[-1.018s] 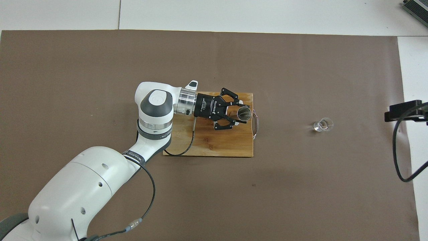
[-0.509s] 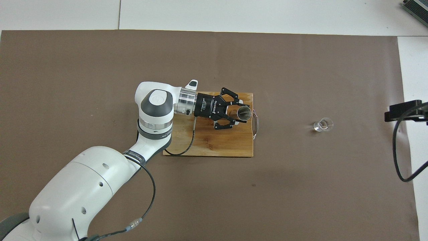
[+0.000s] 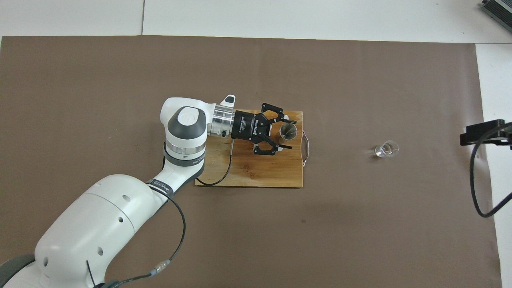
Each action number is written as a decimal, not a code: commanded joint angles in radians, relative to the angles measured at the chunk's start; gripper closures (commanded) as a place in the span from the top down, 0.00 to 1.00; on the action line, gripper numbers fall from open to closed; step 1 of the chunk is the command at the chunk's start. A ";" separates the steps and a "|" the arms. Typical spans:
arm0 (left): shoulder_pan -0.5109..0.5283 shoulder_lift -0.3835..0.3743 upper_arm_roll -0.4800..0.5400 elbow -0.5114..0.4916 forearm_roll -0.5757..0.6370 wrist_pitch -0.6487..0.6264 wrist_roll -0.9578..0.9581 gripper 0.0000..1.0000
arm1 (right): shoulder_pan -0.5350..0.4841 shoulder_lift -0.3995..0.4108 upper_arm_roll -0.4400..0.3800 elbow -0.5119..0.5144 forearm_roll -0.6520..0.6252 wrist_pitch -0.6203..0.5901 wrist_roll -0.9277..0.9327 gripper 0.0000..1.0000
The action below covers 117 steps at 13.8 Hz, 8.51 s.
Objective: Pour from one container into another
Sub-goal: 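Lower the metal cup onto the board and open the left gripper, then retract the left gripper while the right gripper reaches the glass, then close the right gripper around the small clear glass, then lift the glass with the right gripper over the metal cup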
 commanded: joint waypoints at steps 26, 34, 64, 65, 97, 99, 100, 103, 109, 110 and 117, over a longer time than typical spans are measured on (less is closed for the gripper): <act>0.248 -0.252 0.324 0.158 0.555 -0.513 -0.070 1.00 | -0.080 -0.029 -0.019 -0.108 0.056 0.173 -0.359 1.00; 0.225 -0.416 0.367 0.169 1.287 -0.500 0.461 1.00 | -0.200 0.049 -0.020 -0.304 0.319 0.445 -0.933 1.00; 0.276 -0.692 0.177 -0.091 1.596 -0.101 0.758 1.00 | -0.317 0.468 -0.016 -0.454 1.002 0.368 -2.267 1.00; 0.300 -0.671 0.165 -0.051 1.596 -0.127 0.758 1.00 | -0.316 0.471 -0.014 -0.454 1.009 0.367 -2.267 1.00; 0.357 -0.686 0.127 -0.003 1.586 -0.335 0.619 1.00 | -0.227 0.445 -0.002 -0.345 1.008 0.402 -2.206 0.09; 0.357 -0.688 0.127 -0.003 1.586 -0.360 0.619 1.00 | -0.184 0.428 -0.002 -0.302 1.005 0.405 -2.108 0.09; 0.357 -0.688 0.127 -0.003 1.586 -0.360 0.619 1.00 | -0.156 0.425 -0.004 -0.281 0.997 0.417 -2.068 0.07; 0.357 -0.689 0.127 -0.003 1.586 -0.360 0.619 1.00 | -0.083 0.398 -0.002 -0.258 0.965 0.472 -1.949 0.00; 0.357 -0.688 0.127 -0.003 1.586 -0.360 0.619 1.00 | 0.036 0.350 -0.002 -0.259 0.960 0.545 -1.862 0.00; 0.357 -0.689 0.127 -0.003 1.586 -0.360 0.619 1.00 | 0.060 0.343 -0.005 -0.264 0.948 0.555 -1.850 0.00; 0.357 -0.689 0.127 -0.003 1.586 -0.362 0.619 1.00 | 0.164 0.315 -0.004 -0.274 0.871 0.612 -1.685 0.00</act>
